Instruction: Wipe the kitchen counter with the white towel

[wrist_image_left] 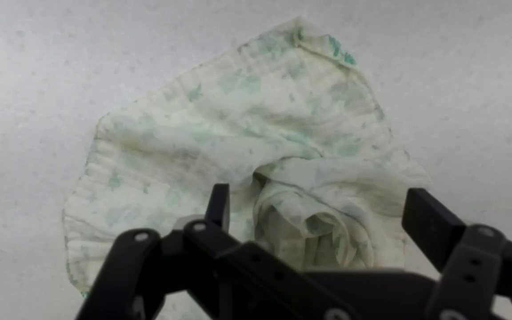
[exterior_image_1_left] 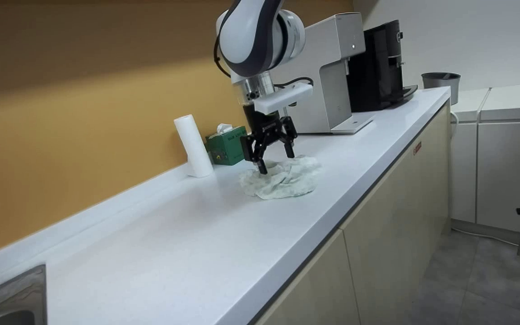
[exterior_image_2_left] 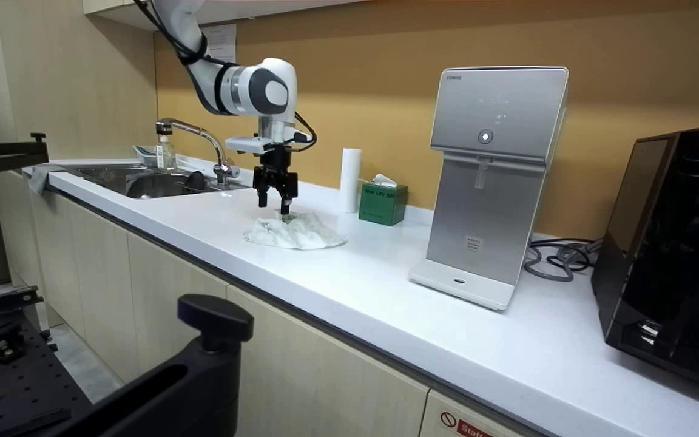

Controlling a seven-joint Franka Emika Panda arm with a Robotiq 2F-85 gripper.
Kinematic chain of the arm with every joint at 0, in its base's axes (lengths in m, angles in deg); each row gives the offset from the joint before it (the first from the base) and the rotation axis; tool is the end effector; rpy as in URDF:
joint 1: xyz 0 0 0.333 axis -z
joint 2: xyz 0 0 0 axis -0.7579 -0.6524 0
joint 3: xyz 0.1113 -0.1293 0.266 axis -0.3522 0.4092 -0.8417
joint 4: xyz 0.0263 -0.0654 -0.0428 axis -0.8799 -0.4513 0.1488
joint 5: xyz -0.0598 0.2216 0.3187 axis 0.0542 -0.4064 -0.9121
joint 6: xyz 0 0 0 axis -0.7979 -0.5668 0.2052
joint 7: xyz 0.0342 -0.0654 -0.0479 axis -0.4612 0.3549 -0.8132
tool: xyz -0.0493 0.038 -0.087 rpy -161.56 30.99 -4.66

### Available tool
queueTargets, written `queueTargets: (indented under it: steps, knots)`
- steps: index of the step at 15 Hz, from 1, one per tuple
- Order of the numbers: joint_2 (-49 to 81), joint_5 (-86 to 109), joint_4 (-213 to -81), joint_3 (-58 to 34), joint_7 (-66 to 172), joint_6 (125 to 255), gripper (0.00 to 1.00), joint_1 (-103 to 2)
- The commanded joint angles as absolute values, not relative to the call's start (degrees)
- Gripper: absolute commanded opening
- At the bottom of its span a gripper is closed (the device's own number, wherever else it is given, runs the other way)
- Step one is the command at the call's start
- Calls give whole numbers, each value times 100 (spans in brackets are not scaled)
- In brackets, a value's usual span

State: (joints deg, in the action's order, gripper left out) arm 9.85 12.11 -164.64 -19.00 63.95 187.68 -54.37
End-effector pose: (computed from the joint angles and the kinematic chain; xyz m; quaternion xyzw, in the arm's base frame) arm 0.6167 0.0851 0.2829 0.9988 -0.0470 -0.0013 0.0118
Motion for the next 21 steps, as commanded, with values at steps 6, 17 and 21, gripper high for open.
queueTargets:
  steps: [6, 17, 21]
  knots:
    - [376, 1079, -15798, -1618, 6574, 18668, 100, -5523]
    - [61, 497, -15739, -1631, 6809, 19196, 10, -5683]
    - [335, 355, -15953, -1665, 6631, 19150, 0, -5610]
